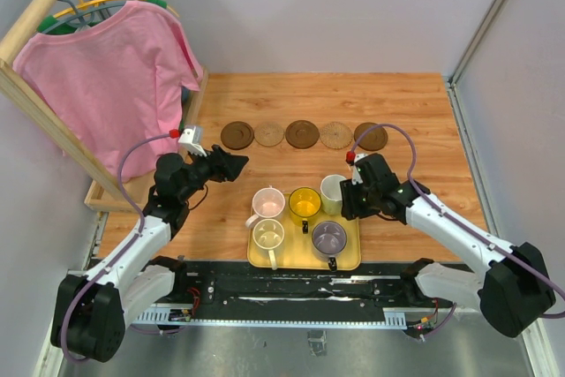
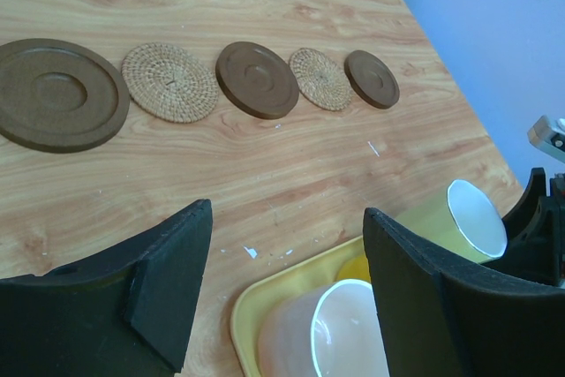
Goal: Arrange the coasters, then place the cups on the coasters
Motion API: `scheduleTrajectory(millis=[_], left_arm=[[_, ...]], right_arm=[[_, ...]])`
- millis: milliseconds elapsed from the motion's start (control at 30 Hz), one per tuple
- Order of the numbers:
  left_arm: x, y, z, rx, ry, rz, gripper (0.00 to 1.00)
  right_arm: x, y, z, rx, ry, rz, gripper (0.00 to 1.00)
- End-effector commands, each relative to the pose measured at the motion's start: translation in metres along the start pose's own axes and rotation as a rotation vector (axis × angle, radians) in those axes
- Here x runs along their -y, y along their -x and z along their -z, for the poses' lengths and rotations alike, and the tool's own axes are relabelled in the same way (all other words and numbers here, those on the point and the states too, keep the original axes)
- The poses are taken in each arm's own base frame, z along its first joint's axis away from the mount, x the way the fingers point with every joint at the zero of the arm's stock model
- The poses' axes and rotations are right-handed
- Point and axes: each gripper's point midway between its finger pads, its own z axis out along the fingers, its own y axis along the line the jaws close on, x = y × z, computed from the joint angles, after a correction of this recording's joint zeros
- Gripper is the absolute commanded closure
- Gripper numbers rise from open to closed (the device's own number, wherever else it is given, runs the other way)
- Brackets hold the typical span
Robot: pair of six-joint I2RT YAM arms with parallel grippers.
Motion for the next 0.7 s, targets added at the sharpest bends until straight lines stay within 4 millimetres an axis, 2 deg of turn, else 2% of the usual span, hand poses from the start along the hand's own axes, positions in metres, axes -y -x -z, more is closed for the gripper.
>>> scheduleTrajectory(millis=[0, 400, 667], left_arm=[[0.0034, 0.0011, -0.0013, 0.013, -0.020, -0.006, 0.27], [0.0046, 0.0007, -0.0004, 0.015, -0.025, 0.000, 0.27], [0.0052, 0.0009, 0.0016, 0.020, -0.025, 0.006, 0.27]], right_arm=[[-0.0037, 0.0066, 0.0033, 0.040, 0.001, 0.007, 0.54], [-0.0064, 0.0021, -0.0009, 0.032, 0.016, 0.004, 0.62], [-0.0059, -0.0027, -0.0044, 0.019, 0.015, 0.009, 0.75]])
